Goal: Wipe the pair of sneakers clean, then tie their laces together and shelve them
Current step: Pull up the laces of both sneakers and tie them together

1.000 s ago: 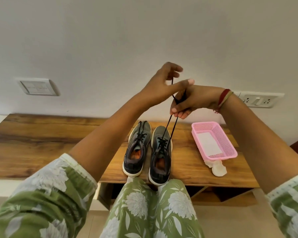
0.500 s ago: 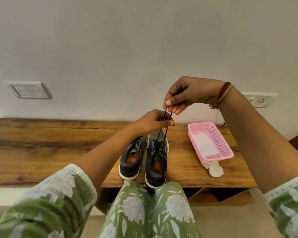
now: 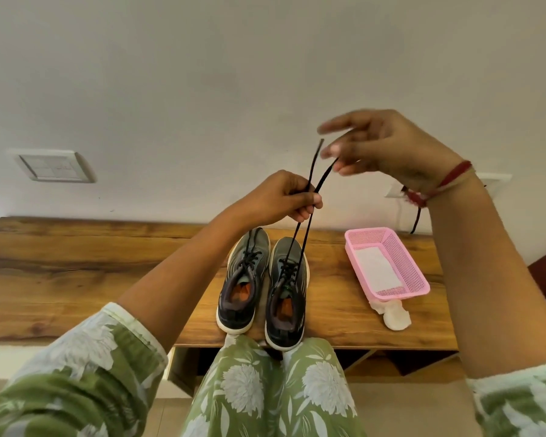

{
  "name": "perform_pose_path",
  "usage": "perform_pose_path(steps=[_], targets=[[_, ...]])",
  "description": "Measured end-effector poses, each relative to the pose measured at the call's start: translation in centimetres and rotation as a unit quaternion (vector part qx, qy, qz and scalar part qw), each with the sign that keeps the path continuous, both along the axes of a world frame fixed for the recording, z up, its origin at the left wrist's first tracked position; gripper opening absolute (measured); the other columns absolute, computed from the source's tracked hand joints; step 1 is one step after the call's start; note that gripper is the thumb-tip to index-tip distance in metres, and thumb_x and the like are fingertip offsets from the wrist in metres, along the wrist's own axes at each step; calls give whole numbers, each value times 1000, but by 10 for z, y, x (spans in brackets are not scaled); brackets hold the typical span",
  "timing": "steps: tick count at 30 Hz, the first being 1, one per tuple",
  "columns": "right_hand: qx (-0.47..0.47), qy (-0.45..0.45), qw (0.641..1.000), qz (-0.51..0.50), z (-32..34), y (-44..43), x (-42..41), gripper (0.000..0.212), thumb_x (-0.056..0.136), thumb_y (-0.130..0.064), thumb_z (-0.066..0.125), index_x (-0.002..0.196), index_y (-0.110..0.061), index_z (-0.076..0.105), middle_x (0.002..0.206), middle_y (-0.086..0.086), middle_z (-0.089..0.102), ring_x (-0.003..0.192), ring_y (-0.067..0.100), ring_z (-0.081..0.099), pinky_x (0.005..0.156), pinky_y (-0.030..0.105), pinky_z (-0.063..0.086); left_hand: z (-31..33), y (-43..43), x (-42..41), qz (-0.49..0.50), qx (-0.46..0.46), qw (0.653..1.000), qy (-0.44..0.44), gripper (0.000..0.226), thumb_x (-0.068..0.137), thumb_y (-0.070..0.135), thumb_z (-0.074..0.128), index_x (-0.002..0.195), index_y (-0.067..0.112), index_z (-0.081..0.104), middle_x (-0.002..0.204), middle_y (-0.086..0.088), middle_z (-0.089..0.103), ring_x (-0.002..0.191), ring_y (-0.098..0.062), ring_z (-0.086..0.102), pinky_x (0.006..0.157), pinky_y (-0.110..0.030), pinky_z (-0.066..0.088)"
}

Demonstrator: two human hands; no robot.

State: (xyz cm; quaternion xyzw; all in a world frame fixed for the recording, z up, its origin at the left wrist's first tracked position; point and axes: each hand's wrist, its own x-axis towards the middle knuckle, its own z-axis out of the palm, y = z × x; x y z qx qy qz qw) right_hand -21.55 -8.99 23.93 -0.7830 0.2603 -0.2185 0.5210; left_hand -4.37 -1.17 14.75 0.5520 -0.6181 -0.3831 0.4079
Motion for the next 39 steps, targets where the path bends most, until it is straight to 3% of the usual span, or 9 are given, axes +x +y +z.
perform_pose_path(steps=[4,8,12,19,22,25,30,34,39], targets=[[81,-244,948,-186,-38,-7,-5,12,90,-5,58,98,-11,63,81,4,66,60,9,60,58,20,50,-4,0,3,31,0,999,29,17,96,10,53,95,0,67,73,-4,62,59,-3,61,63,-17,54],[96,-97,981,-141,-92,14,10,20,86,4,58,95,-14,63,90,4,66,77,12,62,68,25,53,-4,-1,1,37,-3,998,50,15,96,8,54,93,0,65,72,-5,61,58,-3,59,61,-16,53],[118,-133,980,-94,-113,27,21,27,84,11,57,103,-7,57,87,6,67,84,13,65,84,28,52,-5,0,3,58,-9,997,46,17,96,8,53,96,-5,64,72,-5,62,57,-2,60,61,-15,53],[88,-175,966,-169,-123,27,26,22,81,4,66,97,-10,60,70,0,71,68,13,68,65,24,55,-4,-1,5,94,-14,994,44,16,96,10,54,98,0,66,73,-5,64,57,-2,60,60,-16,52],[151,-209,945,-203,-127,25,25,18,83,0,65,98,-11,64,76,2,69,67,12,64,65,22,53,-1,-1,9,163,-78,977,-110,23,99,12,47,108,3,66,79,-5,67,59,-8,61,61,-22,54],[239,-256,900,-260,-129,22,25,5,85,-6,65,90,-7,67,70,-1,66,62,9,60,63,21,51,0,2,13,219,-144,886,-382,28,101,24,43,113,12,66,96,-7,69,78,-25,65,66,-35,48],[267,-242,899,-247,-116,24,37,14,90,0,56,80,-8,63,67,4,62,58,11,54,58,21,49,3,-1,-2,169,-317,806,-470,20,83,28,67,98,18,76,90,-7,63,79,-30,60,60,-30,34],[239,-198,940,-143,-114,29,42,25,91,8,47,75,-8,59,61,0,60,53,10,49,54,21,44,19,-11,-8,152,-214,874,-410,20,88,37,63,98,25,76,115,3,58,113,-22,43,85,-34,28],[197,-164,964,-74,-109,20,30,16,93,3,48,92,-3,63,80,0,70,56,5,45,50,19,34,32,-21,4,142,-122,892,-411,24,89,44,61,100,27,73,118,6,55,119,-19,38,89,-36,29]])
